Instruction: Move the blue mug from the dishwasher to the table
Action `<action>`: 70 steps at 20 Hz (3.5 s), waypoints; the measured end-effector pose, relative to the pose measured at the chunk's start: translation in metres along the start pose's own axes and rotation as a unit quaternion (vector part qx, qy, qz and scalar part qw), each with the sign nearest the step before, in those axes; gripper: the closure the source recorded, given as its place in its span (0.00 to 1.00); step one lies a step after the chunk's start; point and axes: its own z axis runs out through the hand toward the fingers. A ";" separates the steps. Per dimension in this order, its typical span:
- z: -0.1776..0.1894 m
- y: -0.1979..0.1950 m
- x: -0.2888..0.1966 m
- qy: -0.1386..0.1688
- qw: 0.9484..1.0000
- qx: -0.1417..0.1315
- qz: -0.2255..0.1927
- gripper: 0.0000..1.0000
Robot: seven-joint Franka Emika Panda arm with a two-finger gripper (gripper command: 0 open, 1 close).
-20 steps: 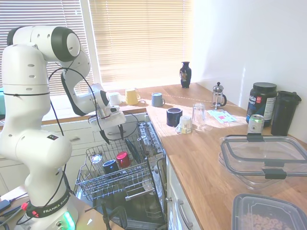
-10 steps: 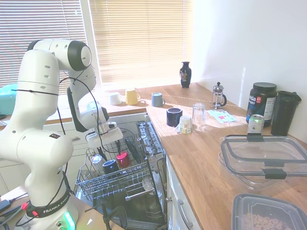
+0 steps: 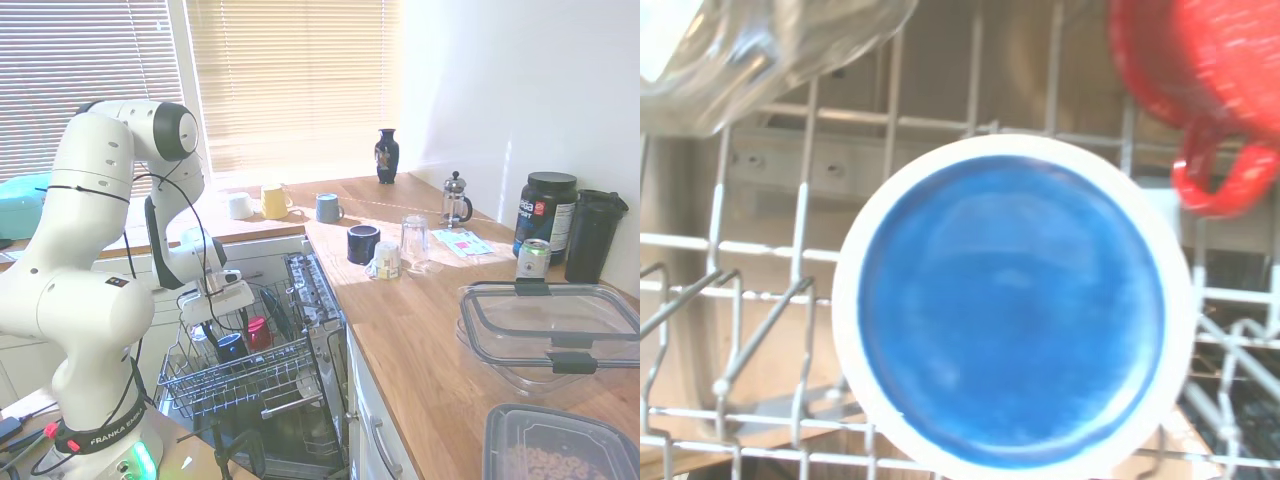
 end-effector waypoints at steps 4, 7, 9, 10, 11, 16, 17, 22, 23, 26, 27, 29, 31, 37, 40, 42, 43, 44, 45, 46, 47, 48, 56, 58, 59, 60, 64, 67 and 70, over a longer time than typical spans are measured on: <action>0.012 -0.005 -0.002 -0.008 1.000 -0.003 -0.005 0.00; 0.022 -0.006 0.000 -0.011 1.000 -0.004 -0.006 0.00; 0.030 -0.005 0.003 -0.012 1.000 -0.003 -0.006 0.00; 0.033 -0.005 0.005 -0.012 1.000 -0.004 -0.006 0.00; 0.037 -0.005 0.005 -0.013 1.000 -0.004 -0.007 0.00; 0.049 -0.003 0.010 -0.015 1.000 -0.005 -0.013 0.00; 0.052 -0.002 0.009 -0.017 1.000 -0.006 -0.015 0.00; 0.064 -0.005 0.009 -0.020 1.000 -0.005 -0.020 0.00; 0.065 -0.005 0.010 -0.019 1.000 -0.005 -0.020 1.00; 0.068 -0.007 0.011 -0.017 1.000 -0.001 -0.022 1.00; 0.069 -0.007 0.011 -0.017 1.000 0.000 -0.023 1.00; 0.069 -0.007 0.011 -0.017 1.000 0.000 -0.023 1.00; 0.069 -0.006 0.012 -0.016 1.000 0.000 -0.023 1.00; 0.069 -0.005 0.012 -0.016 1.000 -0.001 -0.023 1.00; 0.069 -0.005 0.014 -0.017 1.000 -0.002 -0.026 1.00; 0.069 -0.005 0.014 -0.019 0.999 -0.003 -0.026 1.00; 0.069 -0.004 0.014 -0.019 0.999 -0.003 -0.026 1.00; 0.069 -0.004 0.014 -0.020 0.999 -0.004 -0.025 1.00; 0.068 -0.003 0.015 -0.021 0.999 -0.005 -0.024 1.00; 0.066 -0.002 0.017 -0.021 1.000 -0.005 -0.022 1.00; 0.066 -0.003 0.018 -0.021 1.000 -0.006 -0.021 1.00; 0.066 -0.002 0.018 -0.021 1.000 -0.007 -0.021 1.00; 0.066 -0.002 0.017 -0.022 0.999 -0.008 -0.022 1.00; 0.066 -0.002 0.017 -0.022 0.999 -0.008 -0.022 1.00; 0.066 -0.002 0.017 -0.022 0.999 -0.008 -0.022 1.00; 0.065 -0.002 0.018 -0.022 0.999 -0.008 -0.021 1.00; 0.058 -0.001 0.021 -0.021 1.000 -0.007 -0.016 1.00; 0.044 0.004 0.024 -0.018 1.000 -0.006 -0.012 1.00; 0.025 0.008 0.025 -0.013 1.000 -0.001 -0.006 1.00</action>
